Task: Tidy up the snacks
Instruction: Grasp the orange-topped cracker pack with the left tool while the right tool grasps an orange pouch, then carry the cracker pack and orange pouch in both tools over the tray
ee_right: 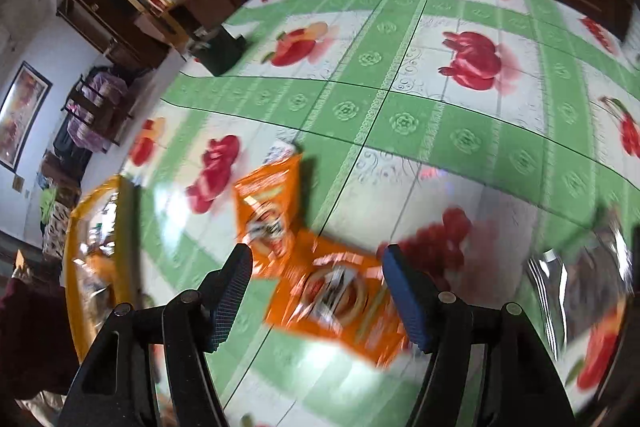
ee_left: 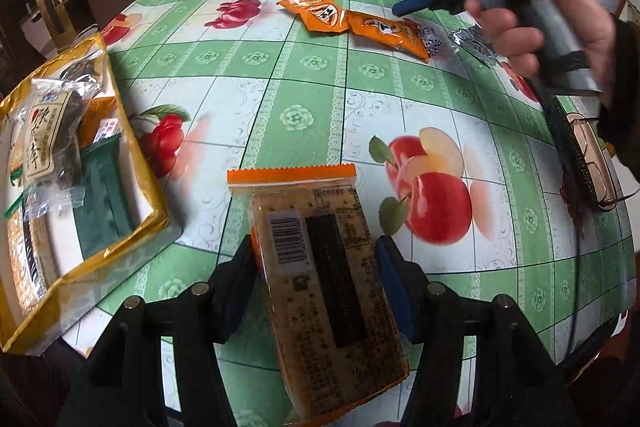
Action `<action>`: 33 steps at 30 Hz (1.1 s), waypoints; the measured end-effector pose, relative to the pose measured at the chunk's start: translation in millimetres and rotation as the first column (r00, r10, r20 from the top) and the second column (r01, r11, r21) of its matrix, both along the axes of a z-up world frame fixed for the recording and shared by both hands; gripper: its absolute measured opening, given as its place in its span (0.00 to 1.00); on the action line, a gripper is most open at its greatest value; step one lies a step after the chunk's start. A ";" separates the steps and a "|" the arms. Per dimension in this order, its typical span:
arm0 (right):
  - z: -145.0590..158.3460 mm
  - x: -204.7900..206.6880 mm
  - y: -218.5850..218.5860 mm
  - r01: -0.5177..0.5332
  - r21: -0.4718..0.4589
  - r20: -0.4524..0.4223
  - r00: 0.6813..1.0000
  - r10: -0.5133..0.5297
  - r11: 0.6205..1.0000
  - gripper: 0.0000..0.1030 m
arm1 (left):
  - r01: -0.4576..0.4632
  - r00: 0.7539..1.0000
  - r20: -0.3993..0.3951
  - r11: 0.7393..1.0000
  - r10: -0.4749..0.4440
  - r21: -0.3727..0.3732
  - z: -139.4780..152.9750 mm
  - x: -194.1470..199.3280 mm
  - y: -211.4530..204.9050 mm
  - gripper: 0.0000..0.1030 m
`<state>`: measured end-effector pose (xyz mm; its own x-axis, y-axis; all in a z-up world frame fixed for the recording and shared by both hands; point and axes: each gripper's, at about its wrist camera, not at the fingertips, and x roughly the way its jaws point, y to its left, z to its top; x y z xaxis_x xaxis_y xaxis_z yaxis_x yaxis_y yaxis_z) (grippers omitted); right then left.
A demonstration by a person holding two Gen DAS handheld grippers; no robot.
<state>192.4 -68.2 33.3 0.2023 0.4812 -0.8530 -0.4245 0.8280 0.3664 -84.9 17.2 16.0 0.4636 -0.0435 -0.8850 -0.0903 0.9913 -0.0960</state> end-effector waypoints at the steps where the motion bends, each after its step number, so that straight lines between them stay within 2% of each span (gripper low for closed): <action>1: -4.8 4.8 1.4 -0.002 -0.008 0.000 1.000 0.002 1.000 0.70 | -0.002 1.000 0.000 1.000 0.002 0.000 -0.1 -0.9 0.4 0.57; 4: -18.7 3.7 0.8 -0.035 0.009 -0.056 0.998 0.035 0.999 0.70 | -0.009 1.000 0.000 1.000 0.009 -0.002 0.2 -2.6 1.6 0.57; 7: -19.3 -16.5 -0.1 -0.104 0.023 -0.067 0.992 0.105 0.994 0.70 | -0.018 1.000 -0.001 1.000 0.018 -0.003 0.4 -1.3 2.0 0.57; 11: -19.2 -51.1 3.2 -0.216 -0.034 -0.019 0.976 0.216 0.976 0.72 | -0.033 0.999 0.005 0.999 0.033 -0.010 0.2 0.2 2.8 0.57; 14: -17.9 -73.0 11.3 -0.311 -0.107 0.037 0.948 0.316 0.944 0.72 | -0.039 0.999 0.008 0.999 0.039 -0.010 0.1 -0.2 2.2 0.57; 17: -21.9 -92.6 17.8 -0.410 -0.162 0.062 0.903 0.424 0.897 0.78 | -0.044 0.999 0.009 0.999 0.044 -0.007 0.3 -0.3 1.7 0.57; 20: -25.9 -107.5 19.9 -0.436 -0.238 0.114 0.875 0.471 0.868 0.78 | -0.053 0.998 0.011 0.998 0.054 -0.015 0.5 0.2 3.0 0.57; 21: -26.1 -108.9 19.3 -0.432 -0.242 0.117 0.876 0.468 0.869 0.76 | -0.054 0.998 0.013 0.998 0.054 -0.015 0.6 0.5 3.1 0.57; 22: -25.7 -112.3 18.6 -0.430 -0.245 0.123 0.875 0.468 0.869 0.64 | -0.054 0.998 0.014 0.998 0.054 -0.013 0.5 0.5 2.9 0.57; 25: -24.1 -128.4 19.7 -0.439 -0.281 0.141 0.860 0.490 0.853 0.56 | -0.058 0.998 0.023 0.998 0.058 -0.003 0.0 0.3 2.4 0.54; 28: -23.1 -144.7 13.8 -0.404 -0.292 0.147 0.877 0.458 0.867 0.49 | -0.061 0.998 0.026 0.998 0.061 -0.008 0.5 1.6 3.9 0.53; 33: -19.6 -172.3 -17.4 -0.274 -0.200 0.123 0.946 0.301 0.941 0.48 | -0.066 0.998 0.019 0.997 0.066 -0.036 2.3 3.2 6.6 0.53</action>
<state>20.2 -85.6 13.7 0.2096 0.3809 -0.9006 -0.6925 0.7081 0.1383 -81.7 23.9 18.3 0.4844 -0.0428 -0.8738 -0.1531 0.9792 -0.1329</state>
